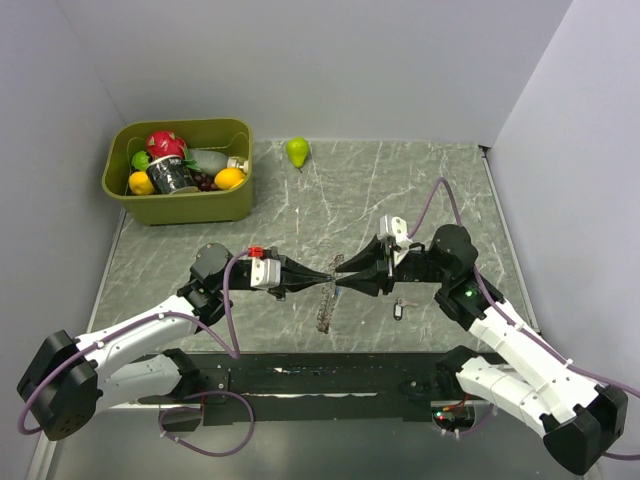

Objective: Put the keys on the keyring

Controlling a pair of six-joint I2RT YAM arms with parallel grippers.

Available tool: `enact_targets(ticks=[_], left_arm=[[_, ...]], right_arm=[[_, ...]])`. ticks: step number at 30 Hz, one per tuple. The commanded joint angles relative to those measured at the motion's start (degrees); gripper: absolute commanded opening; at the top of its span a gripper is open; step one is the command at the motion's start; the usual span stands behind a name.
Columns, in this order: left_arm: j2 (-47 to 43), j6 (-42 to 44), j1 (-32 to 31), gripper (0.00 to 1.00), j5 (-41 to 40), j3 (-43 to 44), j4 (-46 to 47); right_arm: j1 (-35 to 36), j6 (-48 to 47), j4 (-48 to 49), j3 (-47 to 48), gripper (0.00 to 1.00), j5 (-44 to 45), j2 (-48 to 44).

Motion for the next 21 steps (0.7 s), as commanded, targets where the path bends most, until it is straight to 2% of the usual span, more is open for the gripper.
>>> enact_targets(ticks=[1,13,15,19,21], left_arm=[[-0.3,-0.9,-0.2,0.01,1.7,1.4,6.0],[0.4,-1.4,-0.2,0.01,1.9,2.2,6.4],[0.5,-1.4,-0.2,0.01,2.3,2.5,6.0],[0.5,-2.1,-0.2,0.01,2.1,2.3,7.2],[0.6,-2.6,-0.2,0.01,2.8,2.7,7.3]], right_arm=[[-0.3,1.5,4.3,0.6,0.37,-2.2,0.8],[-0.3,1.2,3.6,0.0,0.36,-2.1,1.5],[-0.2,1.3,4.0,-0.3,0.33,-2.0,1.6],[-0.2,1.3,3.7,-0.2,0.17,-2.3,2.3],[-0.2,1.6,4.3,-0.3,0.13,-2.7,2.3]])
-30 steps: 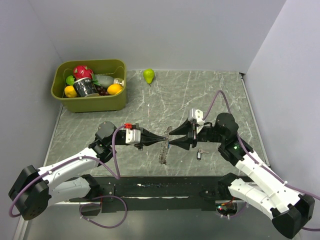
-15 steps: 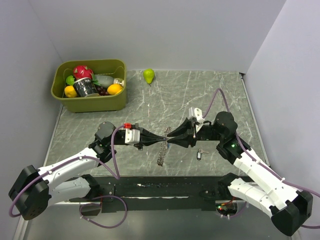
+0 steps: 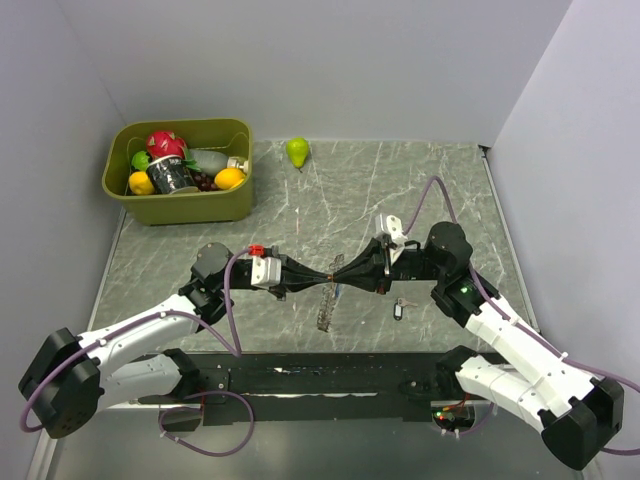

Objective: Put the keys on the keyring

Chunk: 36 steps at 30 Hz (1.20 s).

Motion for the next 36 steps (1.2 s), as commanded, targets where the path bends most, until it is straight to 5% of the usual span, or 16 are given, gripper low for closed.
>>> enact_targets(ticks=[1,5,17,26,36], left_arm=[[-0.2,-1.5,-0.2,0.01,2.4,2.7,6.0],[-0.2,-1.8,-0.2,0.01,2.3,2.7,6.4],[-1.0,2.5,-0.2,0.01,1.2,4.9,-4.3],[-1.9,11.2,-0.2,0.24,-2.8,9.6,-21.5],[0.7,18.1,-0.9,0.31,-5.7,16.2,-38.5]], right_arm=[[-0.2,0.6,3.2,-0.3,0.11,-0.9,0.4],[-0.3,0.6,3.2,-0.3,0.00,-0.9,0.6],[-0.2,-2.3,-1.7,2.3,0.00,0.2,1.8],[-0.2,-5.9,-7.4,5.0,0.00,4.2,2.9],[-0.2,-7.5,-11.7,6.3,0.00,6.6,4.9]])
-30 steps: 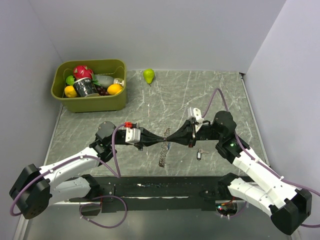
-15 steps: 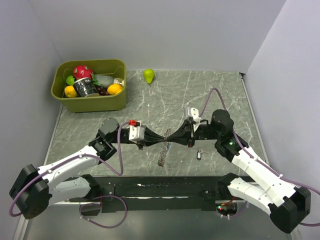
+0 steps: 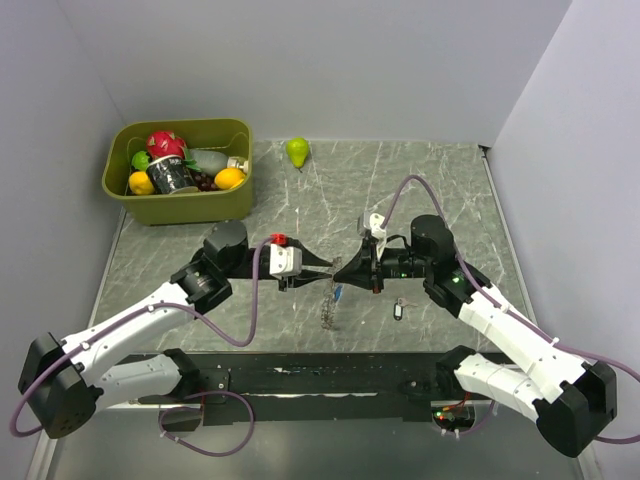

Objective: Put the keys on the keyring

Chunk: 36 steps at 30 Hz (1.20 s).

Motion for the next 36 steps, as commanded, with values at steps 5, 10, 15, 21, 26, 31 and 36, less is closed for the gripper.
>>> enact_targets(ticks=[5,10,15,21,26,31,36], left_arm=[[4.2,8.3,-1.0,0.35,-2.8,8.1,-17.7],[7.9,11.1,-1.2,0.37,-1.6,11.9,-24.3],[10.0,12.9,-1.4,0.33,-2.1,14.3,-27.0],[10.7,13.5,-1.4,0.14,-1.4,15.1,-27.0],[10.4,12.6,-1.5,0.01,0.2,14.7,-24.6],[9.1,10.4,-1.4,0.01,2.0,11.9,-19.3],[7.0,4.9,-1.4,0.01,1.9,7.2,-7.8]], right_arm=[[-0.1,-2.4,-0.4,4.3,0.00,1.6,0.2],[-0.1,-3.6,-1.8,4.7,0.00,1.8,0.5],[-0.1,-4.2,-2.9,5.0,0.00,2.1,0.6],[-0.1,-3.9,-2.6,4.7,0.00,2.2,0.9],[-0.1,-4.0,-2.7,4.6,0.00,2.6,1.4],[-0.1,-3.6,-1.9,4.3,0.00,2.8,1.4],[-0.1,-2.4,-0.9,3.9,0.00,3.8,1.2]])
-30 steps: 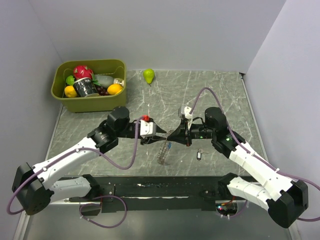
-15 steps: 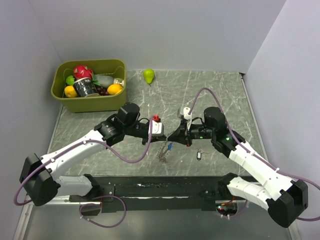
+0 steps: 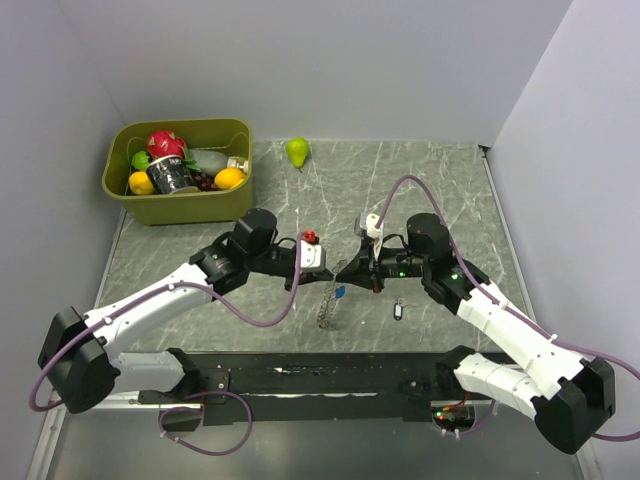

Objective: Put the keys on the keyring

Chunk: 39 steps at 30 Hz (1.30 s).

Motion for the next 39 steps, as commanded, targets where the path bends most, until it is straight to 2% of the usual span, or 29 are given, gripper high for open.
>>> enact_targets(ticks=[1,4,7,8,11,14,22,24,30,39], left_arm=[[-3.6,-5.9,-0.5,0.01,3.5,-3.9,15.2],[-4.8,-8.6,-0.5,0.01,1.9,-6.5,20.2],[-5.6,-10.9,-0.5,0.01,0.3,-8.9,25.0],[-5.7,-11.3,-0.5,0.01,0.1,-9.4,25.9],[-6.0,-13.3,-0.5,0.01,-1.2,-11.0,29.6],[-6.2,-14.4,-0.5,0.01,-1.9,-11.9,31.8],[-7.5,-14.8,-0.3,0.01,-3.4,-13.0,33.7],[-7.9,-15.1,0.0,0.01,-3.5,-13.4,34.4],[-8.4,-15.3,0.3,0.01,-2.6,-13.4,34.6],[-9.1,-15.9,0.4,0.01,-1.7,-14.0,35.9]], right_arm=[[-0.1,1.4,4.7,2.5,0.00,1.6,-0.5],[-0.1,2.4,5.4,2.1,0.04,2.3,-1.2],[-0.1,3.4,6.3,1.3,0.21,3.2,-2.6],[-0.1,3.6,6.5,1.1,0.33,3.6,-2.9],[-0.1,3.8,6.8,-0.1,0.49,5.0,-4.5],[-0.1,3.8,6.4,-0.5,0.54,6.1,-5.4],[-0.1,3.0,4.8,-2.0,0.56,8.6,-6.8],[-0.1,2.9,5.0,-2.5,0.56,8.3,-6.9],[-0.1,2.4,4.6,-2.9,0.45,9.0,-6.8],[-0.1,1.9,5.1,-3.5,0.07,8.0,-6.6]])
